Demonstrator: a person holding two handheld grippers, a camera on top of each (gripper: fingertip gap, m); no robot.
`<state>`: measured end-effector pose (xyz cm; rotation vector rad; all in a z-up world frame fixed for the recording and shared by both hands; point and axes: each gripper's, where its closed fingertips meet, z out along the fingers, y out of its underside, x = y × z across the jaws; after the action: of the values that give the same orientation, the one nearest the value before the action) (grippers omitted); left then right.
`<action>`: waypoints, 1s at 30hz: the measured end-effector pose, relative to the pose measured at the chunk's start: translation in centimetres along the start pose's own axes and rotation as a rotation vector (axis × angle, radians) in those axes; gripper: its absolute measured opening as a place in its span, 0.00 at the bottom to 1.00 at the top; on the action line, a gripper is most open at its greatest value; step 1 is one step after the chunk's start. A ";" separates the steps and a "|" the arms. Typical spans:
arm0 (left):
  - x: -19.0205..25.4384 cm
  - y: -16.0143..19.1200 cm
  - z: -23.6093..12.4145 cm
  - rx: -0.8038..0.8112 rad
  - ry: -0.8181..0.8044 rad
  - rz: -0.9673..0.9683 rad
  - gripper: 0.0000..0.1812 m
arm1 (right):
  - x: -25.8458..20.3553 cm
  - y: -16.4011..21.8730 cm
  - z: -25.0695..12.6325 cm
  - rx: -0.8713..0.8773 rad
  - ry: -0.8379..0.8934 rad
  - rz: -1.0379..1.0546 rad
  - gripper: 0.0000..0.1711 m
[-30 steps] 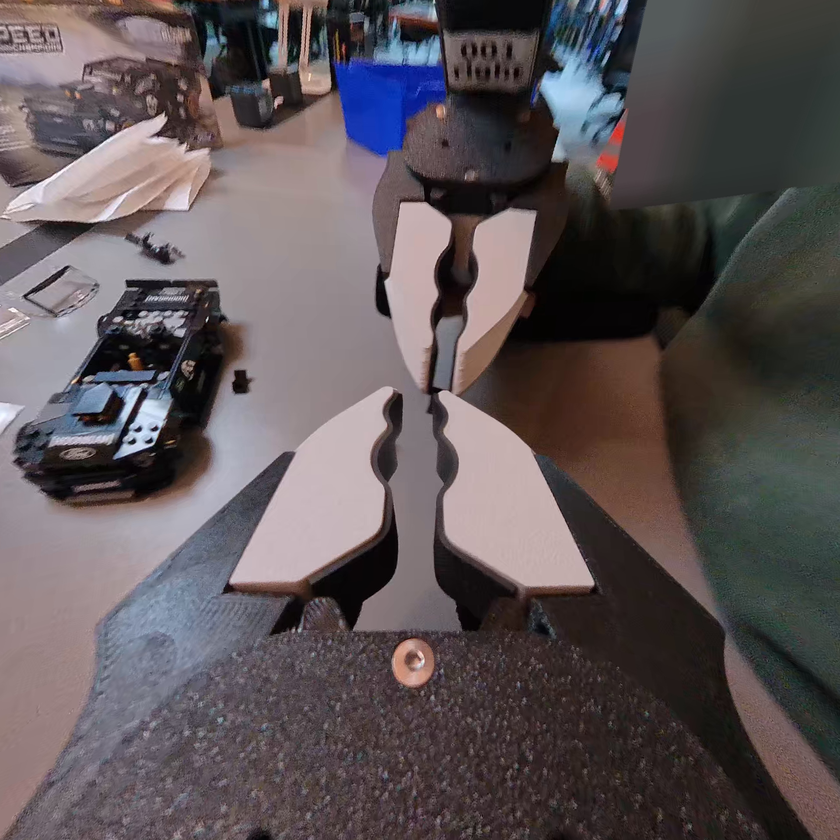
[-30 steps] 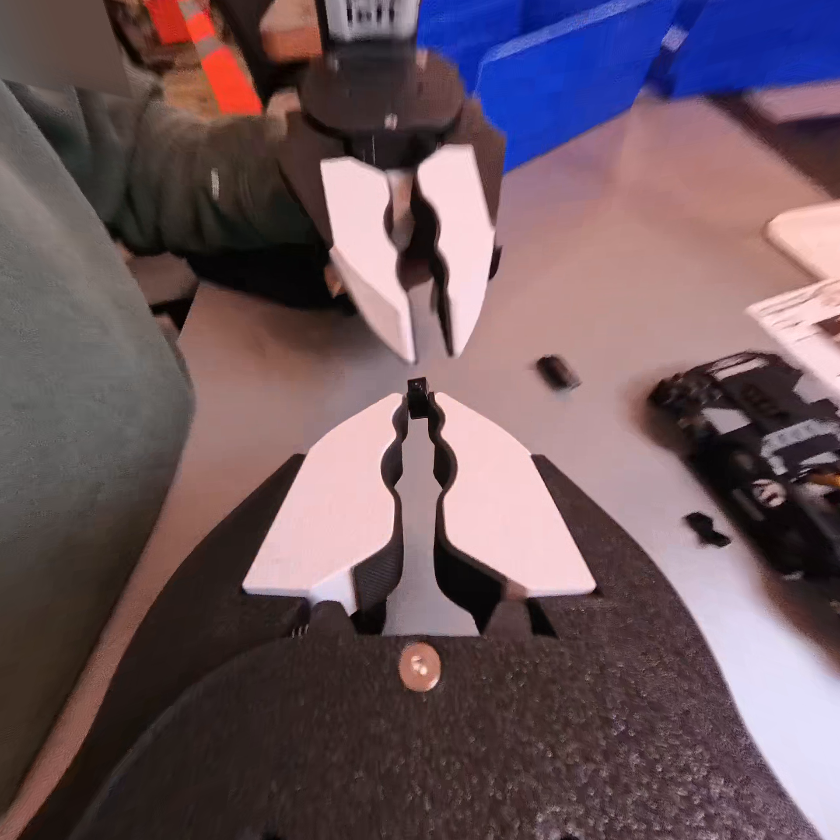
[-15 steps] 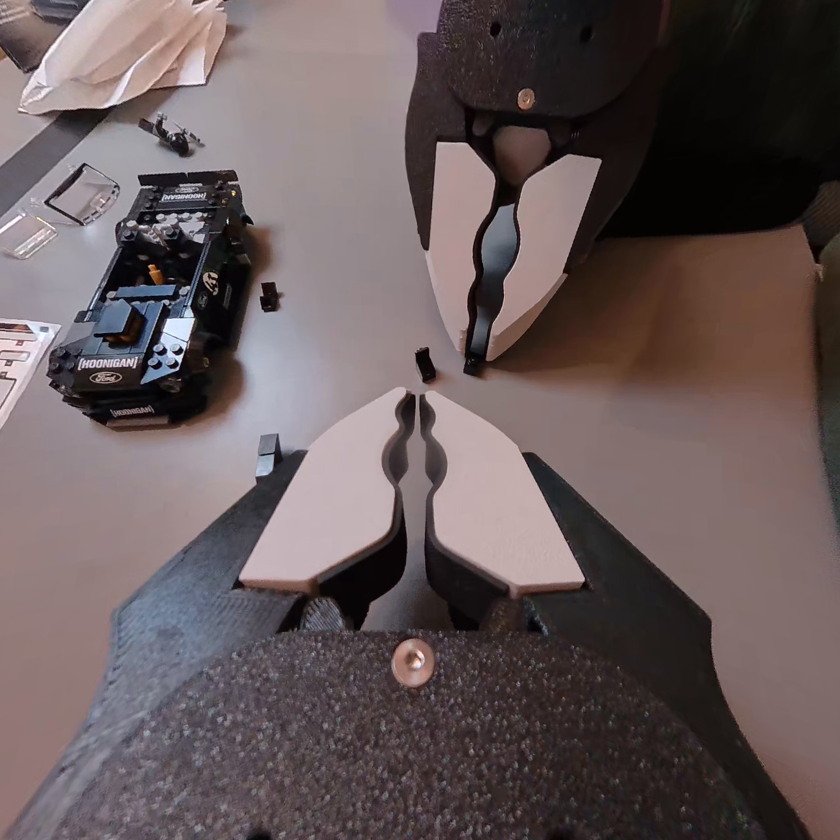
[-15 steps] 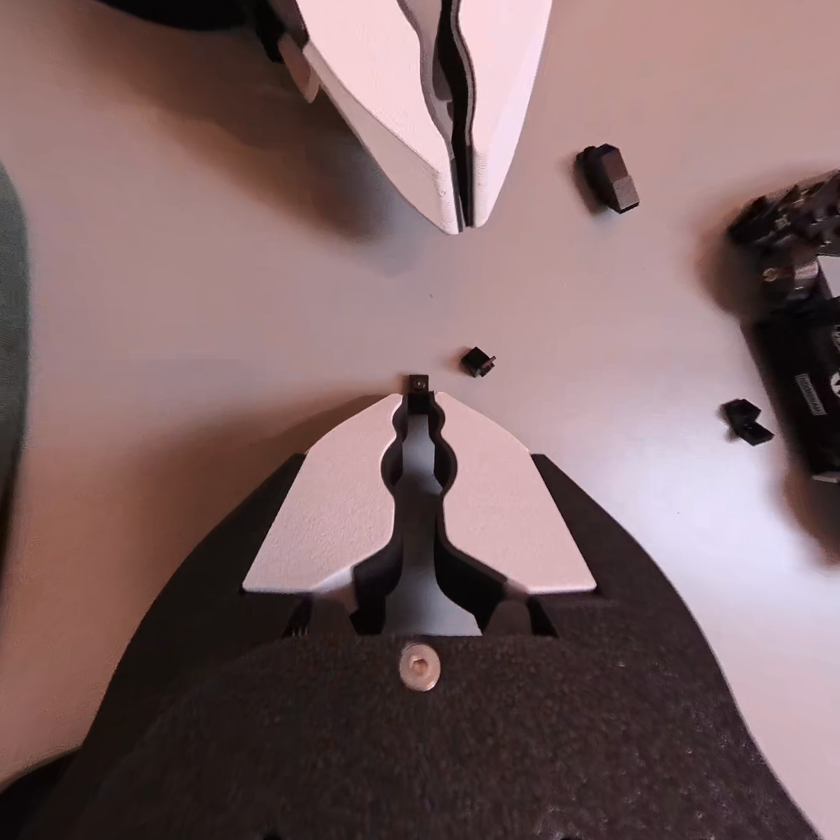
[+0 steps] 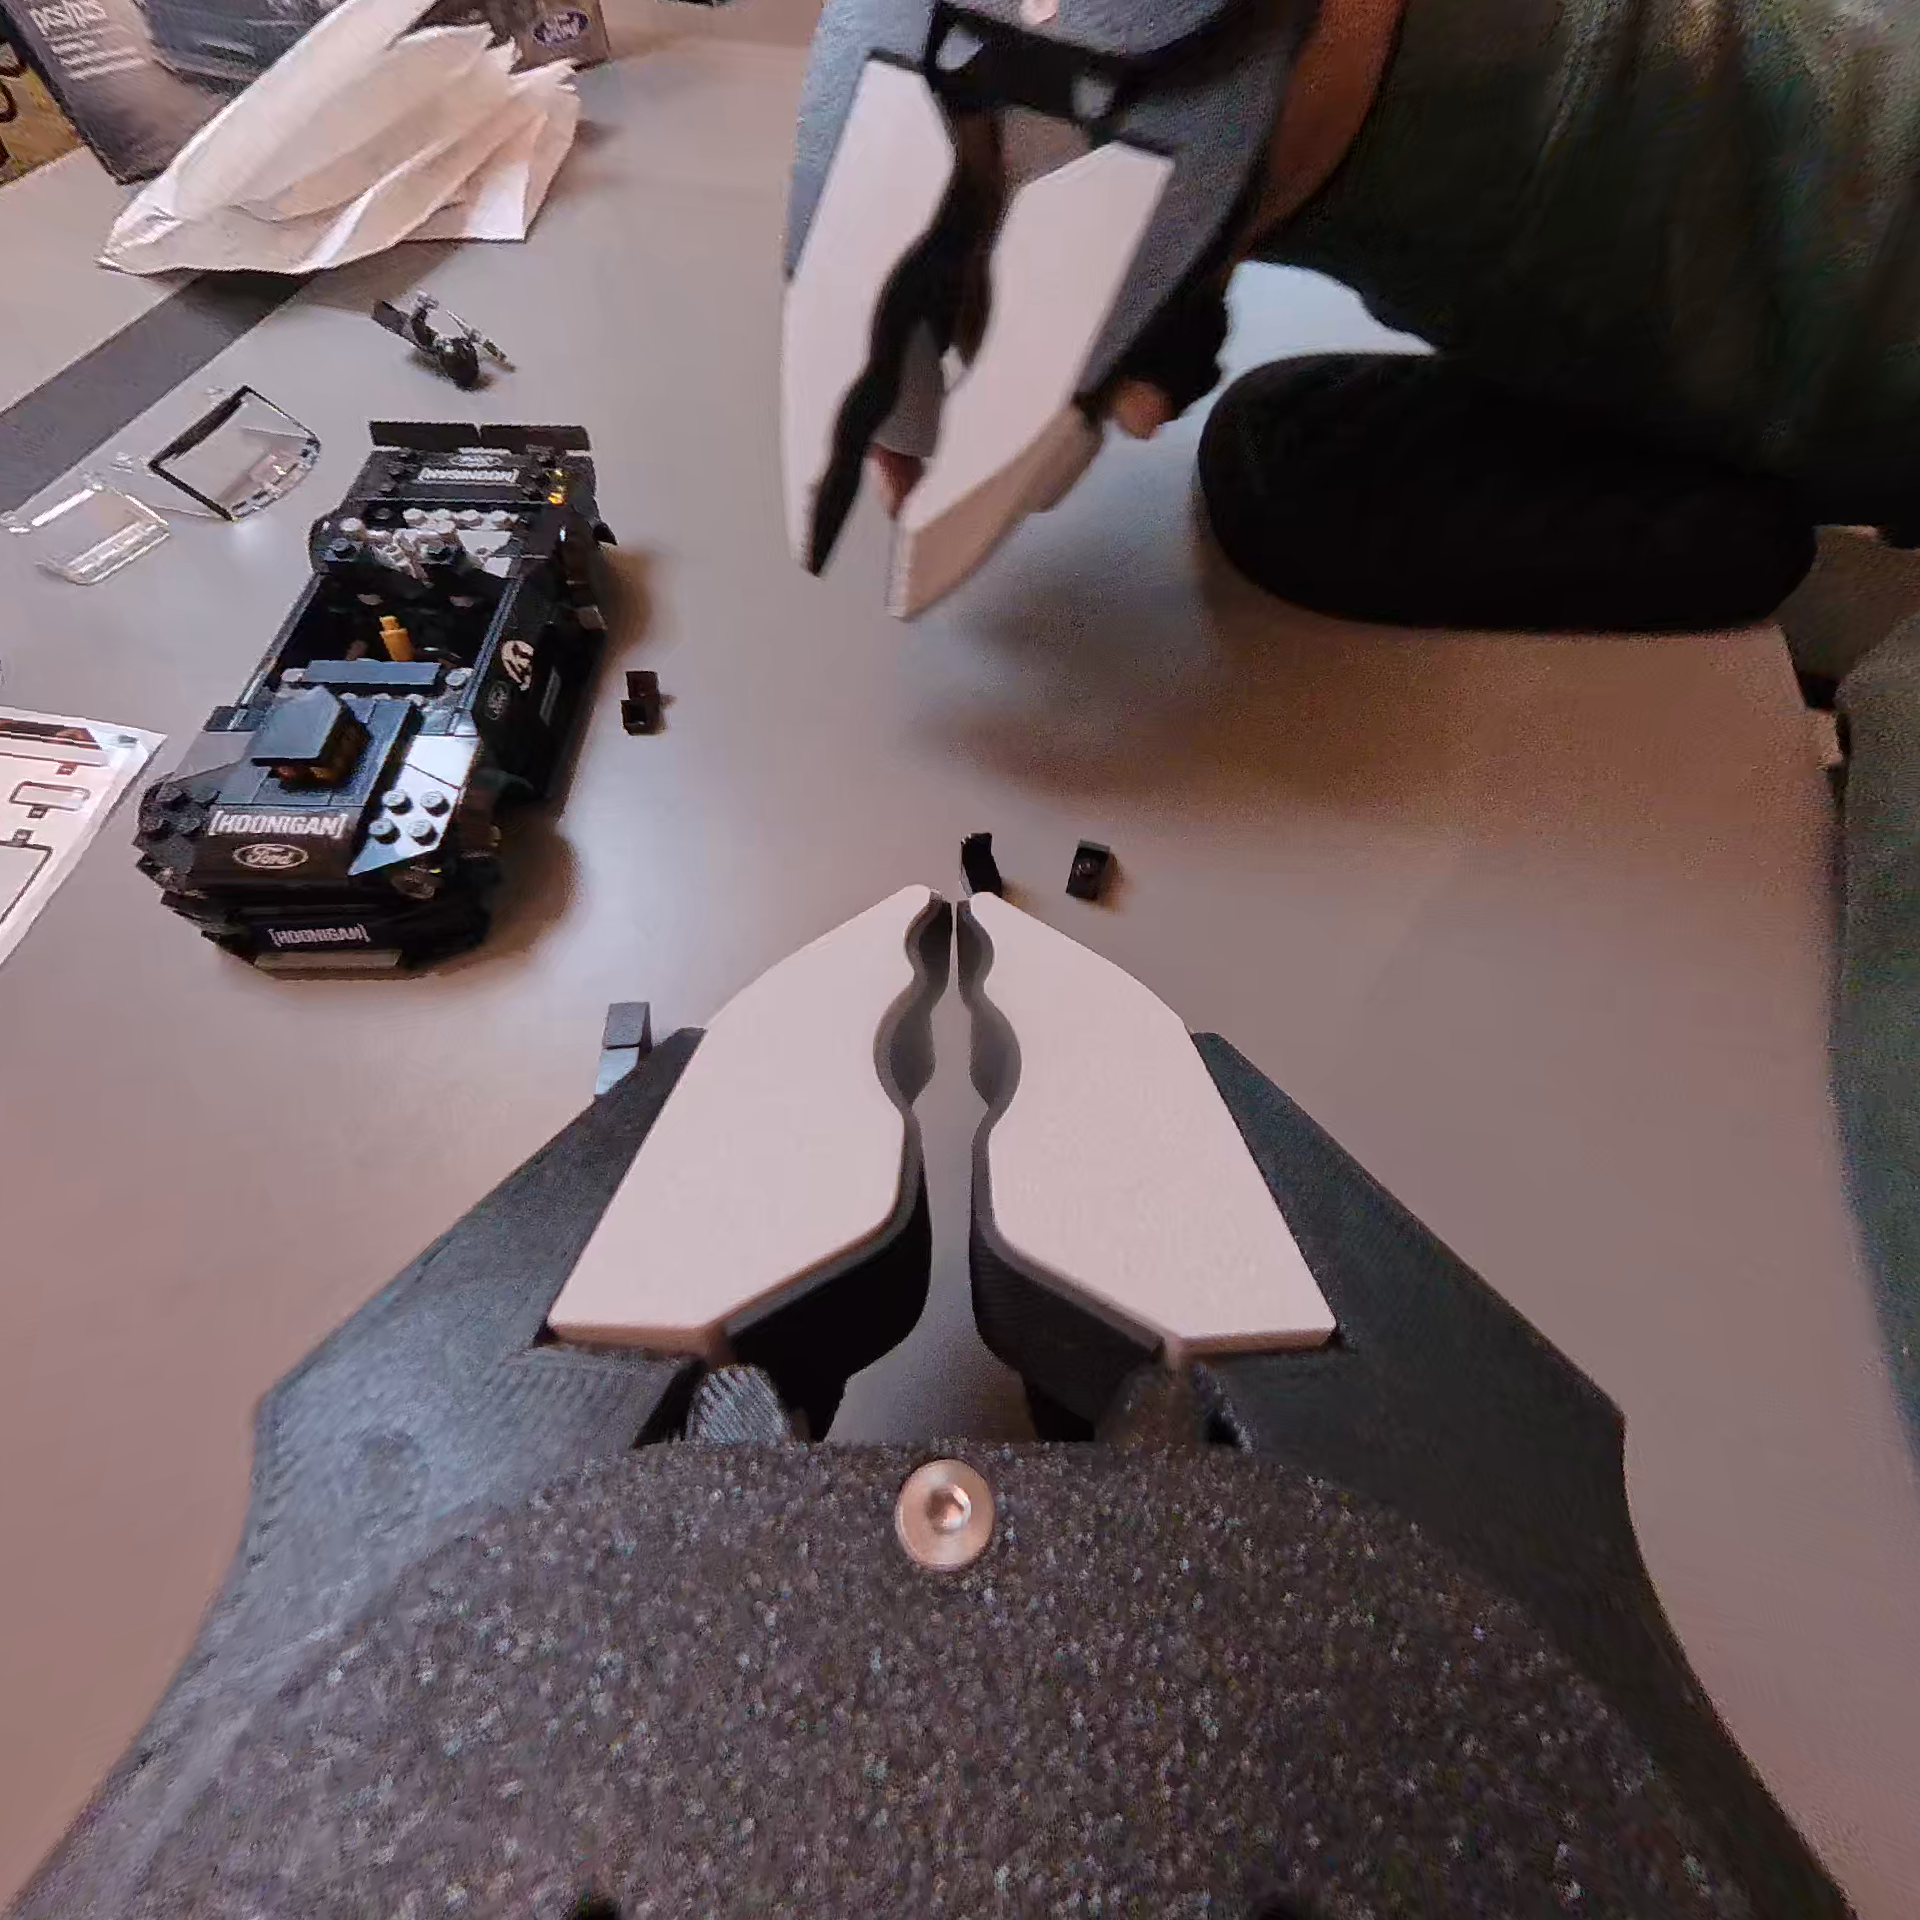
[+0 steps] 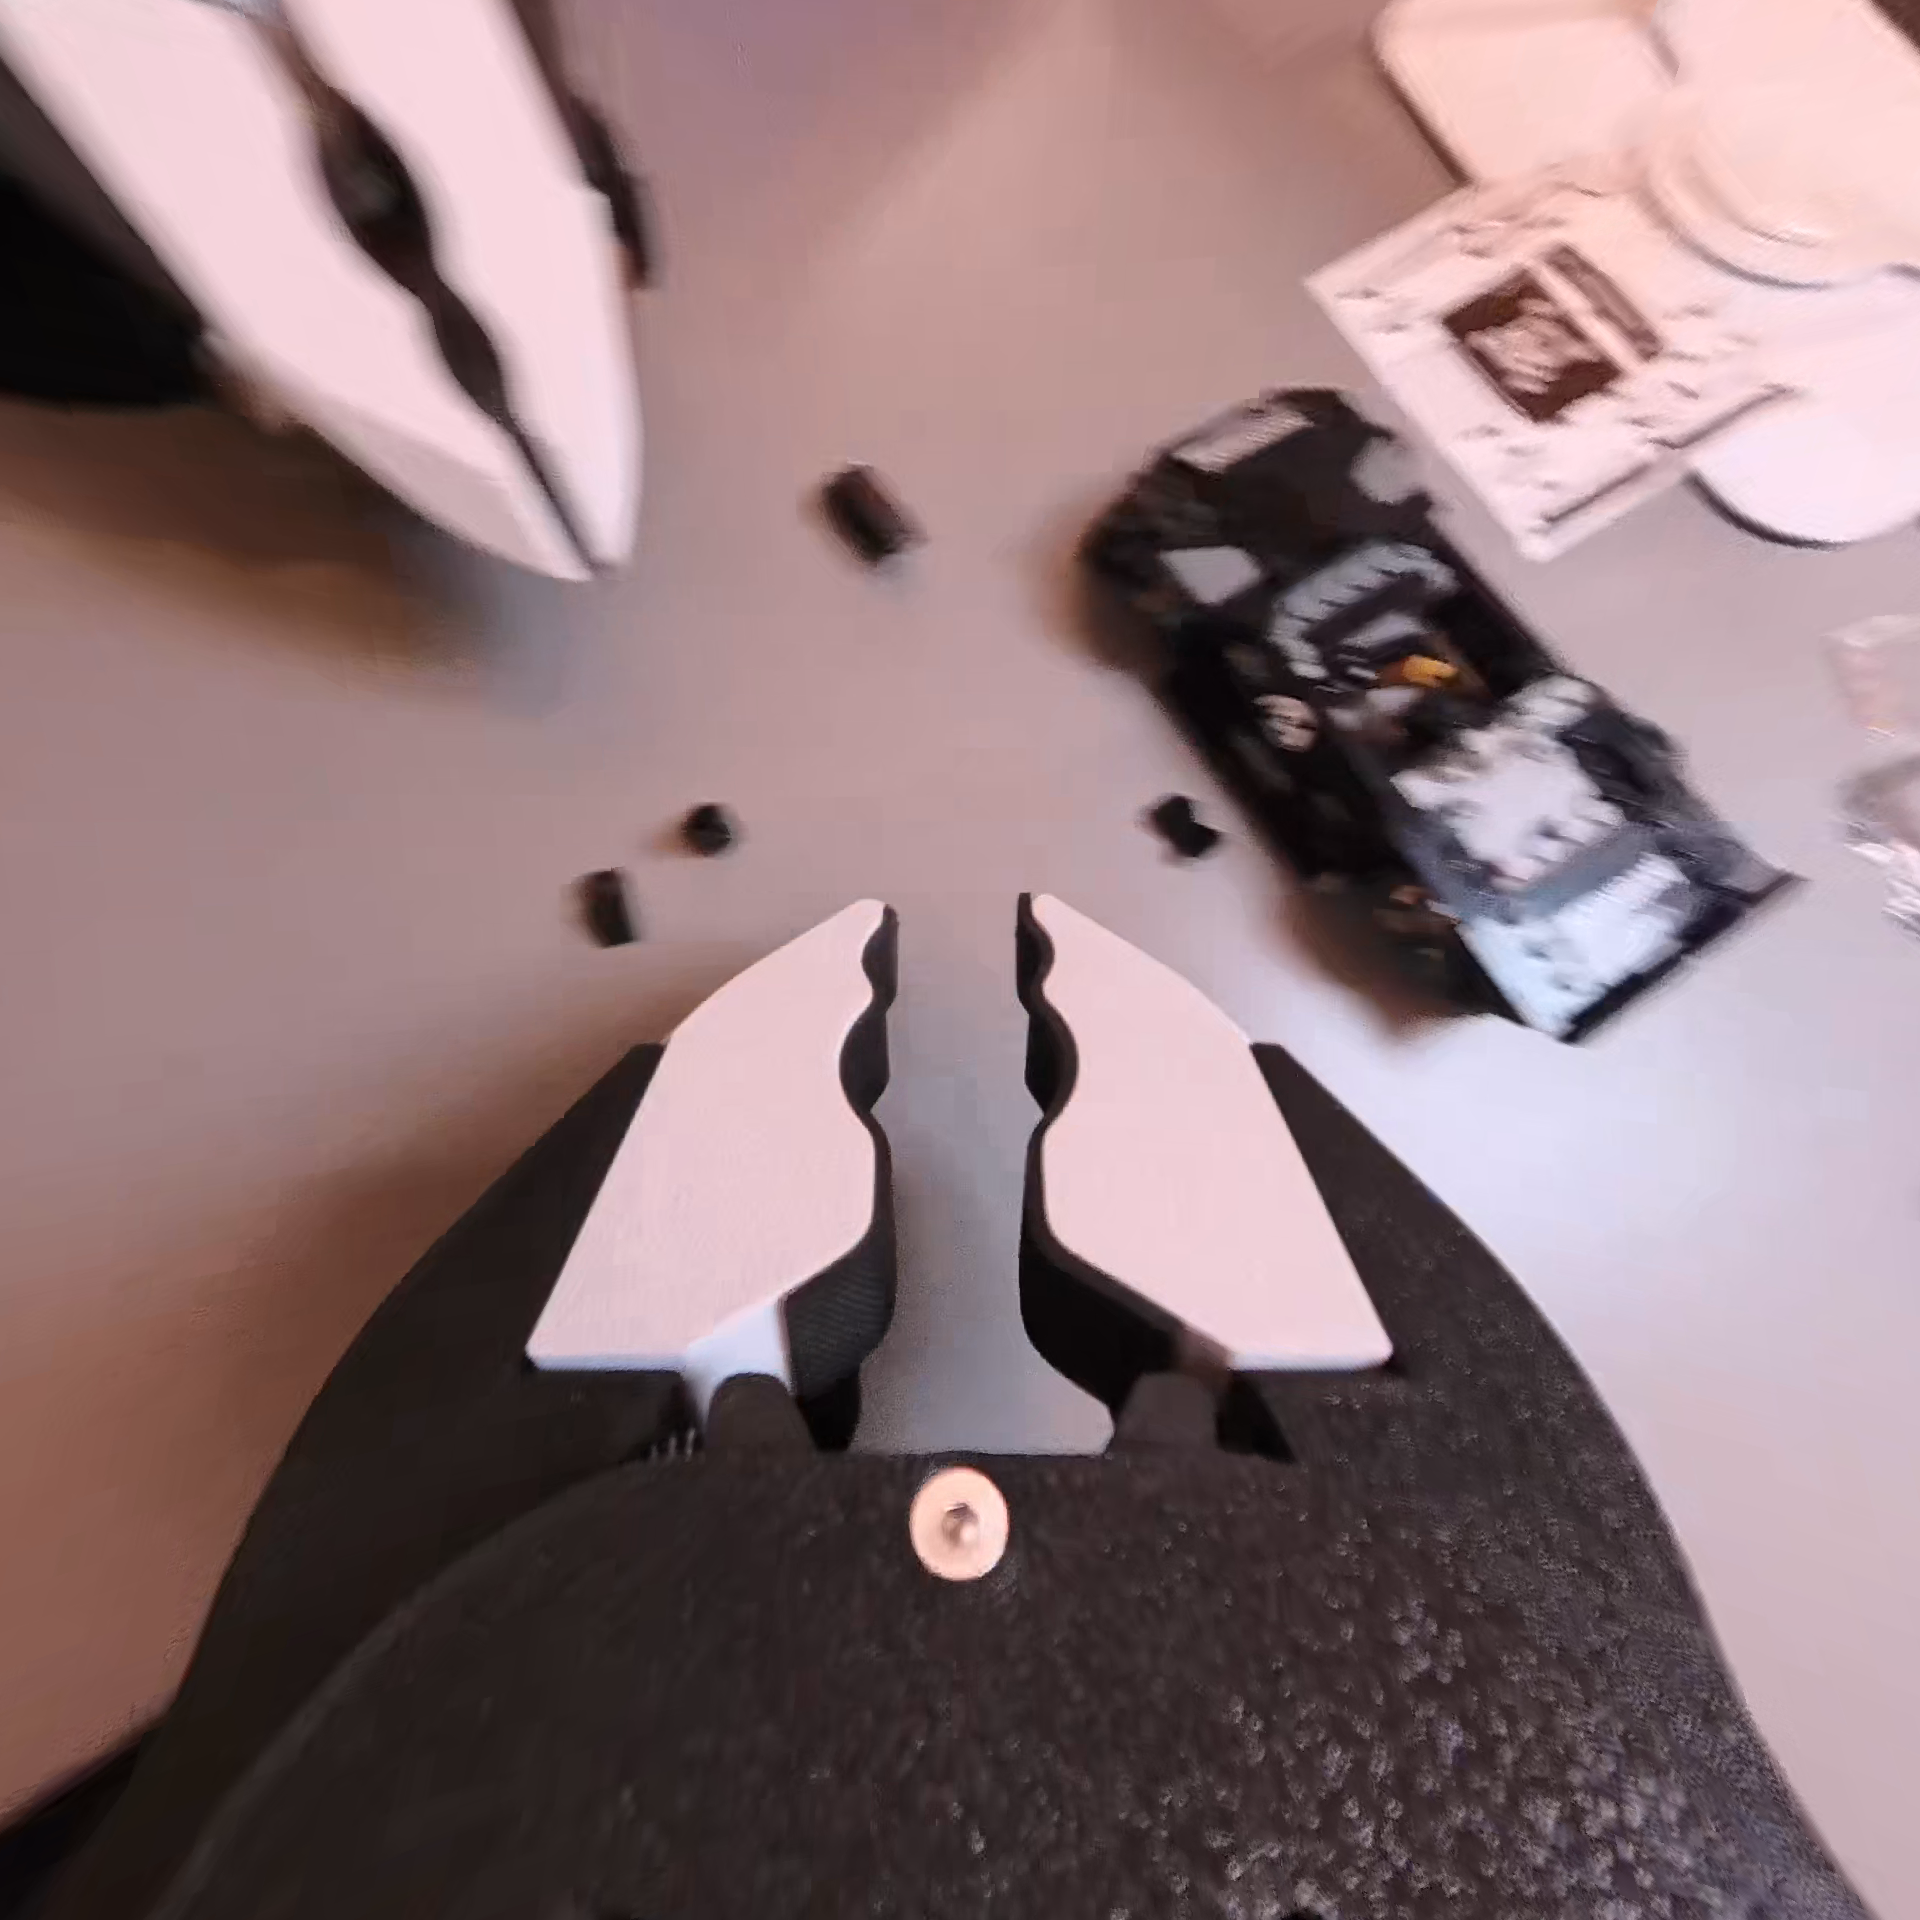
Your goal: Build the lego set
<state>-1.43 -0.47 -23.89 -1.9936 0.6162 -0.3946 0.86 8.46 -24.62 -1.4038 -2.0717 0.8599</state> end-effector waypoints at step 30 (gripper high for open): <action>2.1 -1.3 0.4 0.061 0.028 0.077 0.06 | -8.7 -4.1 1.3 -0.055 -0.396 -0.183 0.05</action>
<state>0.78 -0.86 -22.83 -1.9028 0.6881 -0.3903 0.46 -1.11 -22.96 -1.1137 -2.4884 1.0769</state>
